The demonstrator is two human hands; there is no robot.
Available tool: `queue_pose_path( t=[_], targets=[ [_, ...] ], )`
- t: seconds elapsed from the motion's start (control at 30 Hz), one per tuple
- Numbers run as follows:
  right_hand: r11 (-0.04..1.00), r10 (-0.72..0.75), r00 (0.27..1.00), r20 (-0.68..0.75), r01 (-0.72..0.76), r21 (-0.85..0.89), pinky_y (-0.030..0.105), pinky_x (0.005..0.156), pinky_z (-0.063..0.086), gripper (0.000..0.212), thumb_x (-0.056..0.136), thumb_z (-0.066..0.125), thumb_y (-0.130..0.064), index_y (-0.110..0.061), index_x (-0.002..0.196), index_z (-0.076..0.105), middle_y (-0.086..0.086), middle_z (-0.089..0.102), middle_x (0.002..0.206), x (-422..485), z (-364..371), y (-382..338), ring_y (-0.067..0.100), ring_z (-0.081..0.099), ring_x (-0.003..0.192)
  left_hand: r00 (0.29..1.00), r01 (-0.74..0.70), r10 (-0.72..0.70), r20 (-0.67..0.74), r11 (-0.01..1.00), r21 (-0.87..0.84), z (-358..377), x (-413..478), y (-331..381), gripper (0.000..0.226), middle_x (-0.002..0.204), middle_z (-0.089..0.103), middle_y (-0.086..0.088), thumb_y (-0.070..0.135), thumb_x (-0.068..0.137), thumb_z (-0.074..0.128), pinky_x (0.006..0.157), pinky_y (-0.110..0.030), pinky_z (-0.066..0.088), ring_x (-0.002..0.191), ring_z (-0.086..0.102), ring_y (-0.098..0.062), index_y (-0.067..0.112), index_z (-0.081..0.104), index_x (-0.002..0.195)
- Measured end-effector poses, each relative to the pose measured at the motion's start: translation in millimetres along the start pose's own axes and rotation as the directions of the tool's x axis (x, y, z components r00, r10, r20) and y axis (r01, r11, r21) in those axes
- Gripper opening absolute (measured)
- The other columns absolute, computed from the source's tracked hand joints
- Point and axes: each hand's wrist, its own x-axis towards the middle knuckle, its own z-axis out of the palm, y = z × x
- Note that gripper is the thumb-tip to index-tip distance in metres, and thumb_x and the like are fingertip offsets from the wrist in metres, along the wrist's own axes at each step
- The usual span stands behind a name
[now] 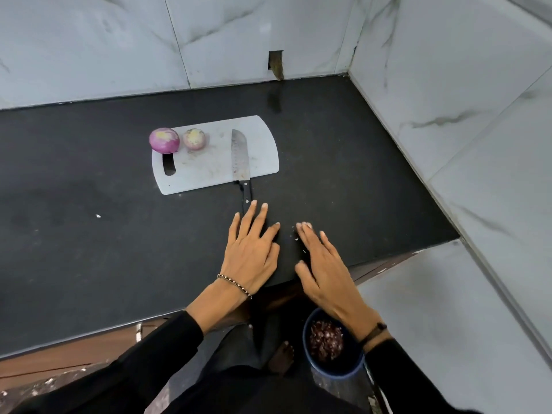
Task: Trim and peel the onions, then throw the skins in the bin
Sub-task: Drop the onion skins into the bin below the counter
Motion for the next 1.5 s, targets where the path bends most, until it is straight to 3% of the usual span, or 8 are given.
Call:
queue_pose_path(
  t=[0.13, 0.5, 0.63, 0.8, 1.03, 1.23, 1.43, 1.5],
  targets=[
    [0.953, 0.149, 0.985, -0.091, -0.168, -0.252, 0.032, 0.126, -0.010, 0.075, 0.106, 0.013, -0.054, -0.003, 0.160, 0.015, 0.014, 0.001, 0.169, -20.0, 19.3, -2.1, 0.023, -0.010, 0.157, 0.998, 0.055, -0.055, -0.021, 0.998, 0.008, -0.2, 3.3, -5.4, 0.051, 0.151, 0.042, -0.014, 0.029, 0.087, 0.031, 0.117, -0.052, 0.024, 0.146, 0.026, -0.031, 0.015, 0.064, 0.123],
    [0.915, 0.167, 0.984, -0.062, -0.178, -0.363, 0.052, 0.124, 0.025, 0.078, 0.099, 0.022, -0.045, 0.014, 0.148, 0.036, 0.034, 0.026, 0.159, 53.5, 44.5, -27.6, 0.043, 0.023, 0.151, 0.995, 0.087, -0.087, -0.039, 0.996, 0.013, -3.7, 16.9, -12.7, 0.051, 0.145, 0.048, -0.017, 0.027, 0.085, 0.031, 0.112, -0.054, 0.032, 0.142, 0.035, -0.033, 0.014, 0.067, 0.119],
    [0.963, 0.071, 0.997, 0.022, -0.063, -0.262, 0.038, 0.128, -0.003, 0.091, 0.098, 0.000, -0.064, 0.001, 0.160, 0.013, 0.017, 0.002, 0.169, 62.5, 20.3, -8.1, 0.025, -0.006, 0.157, 0.993, 0.105, -0.105, -0.054, 0.994, -0.015, -6.8, 20.6, -16.0, 0.051, 0.147, 0.047, -0.016, 0.028, 0.085, 0.032, 0.114, -0.052, 0.030, 0.143, 0.032, -0.032, 0.014, 0.065, 0.122],
    [0.984, -0.023, 1.000, -0.009, 0.021, -0.174, 0.028, 0.126, 0.000, 0.088, 0.095, 0.027, -0.072, -0.011, 0.159, 0.028, 0.001, 0.014, 0.169, 63.4, -0.5, 22.8, 0.010, 0.000, 0.157, 0.991, 0.122, -0.124, -0.052, 0.992, -0.032, -8.5, 22.9, -19.8, 0.054, 0.147, 0.047, -0.015, 0.029, 0.083, 0.030, 0.115, -0.051, 0.028, 0.144, 0.031, -0.032, 0.014, 0.065, 0.122],
    [1.000, 0.006, 0.964, -0.266, -0.006, 0.003, 0.039, 0.099, 0.048, 0.048, 0.078, 0.079, -0.053, -0.019, 0.112, 0.079, -0.006, 0.068, 0.121, 83.3, -3.5, 27.1, 0.012, 0.052, 0.117, 0.990, 0.129, -0.132, -0.039, 0.989, -0.072, -8.4, 24.8, -21.2, 0.054, 0.148, 0.044, -0.016, 0.029, 0.082, 0.031, 0.116, -0.051, 0.026, 0.146, 0.026, -0.031, 0.013, 0.065, 0.121],
    [0.988, 0.131, 0.938, -0.320, -0.098, 0.117, 0.037, 0.088, 0.044, 0.021, 0.079, 0.083, -0.046, -0.030, 0.093, 0.083, -0.015, 0.066, 0.098, 89.5, 4.8, 7.5, 0.010, 0.053, 0.099, 0.987, 0.148, -0.153, -0.050, 0.985, -0.085, -7.8, 25.9, -24.1, 0.049, 0.147, 0.045, -0.017, 0.028, 0.083, 0.036, 0.116, -0.051, 0.026, 0.145, 0.027, -0.032, 0.012, 0.065, 0.119],
    [0.926, 0.045, 0.949, -0.312, -0.157, -0.344, 0.037, 0.071, 0.040, 0.023, 0.093, 0.070, -0.037, -0.016, 0.087, 0.074, 0.000, 0.062, 0.087, 104.7, 12.1, -9.7, 0.023, 0.058, 0.083, 0.986, 0.158, -0.163, -0.036, 0.982, -0.106, -8.0, 27.4, -25.3, 0.053, 0.148, 0.044, -0.017, 0.031, 0.083, 0.031, 0.116, -0.050, 0.023, 0.146, 0.025, -0.032, 0.012, 0.064, 0.119],
    [0.929, 0.090, 0.947, -0.307, -0.191, -0.318, 0.039, 0.077, 0.041, 0.024, 0.099, 0.061, -0.033, -0.011, 0.094, 0.070, 0.006, 0.062, 0.096, 106.3, 10.3, -9.5, 0.027, 0.059, 0.091, 0.985, 0.160, -0.166, -0.046, 0.981, -0.107, -8.6, 27.1, -24.9, 0.052, 0.147, 0.045, -0.018, 0.030, 0.082, 0.031, 0.116, -0.051, 0.024, 0.146, 0.026, -0.032, 0.012, 0.065, 0.118]
  ],
)
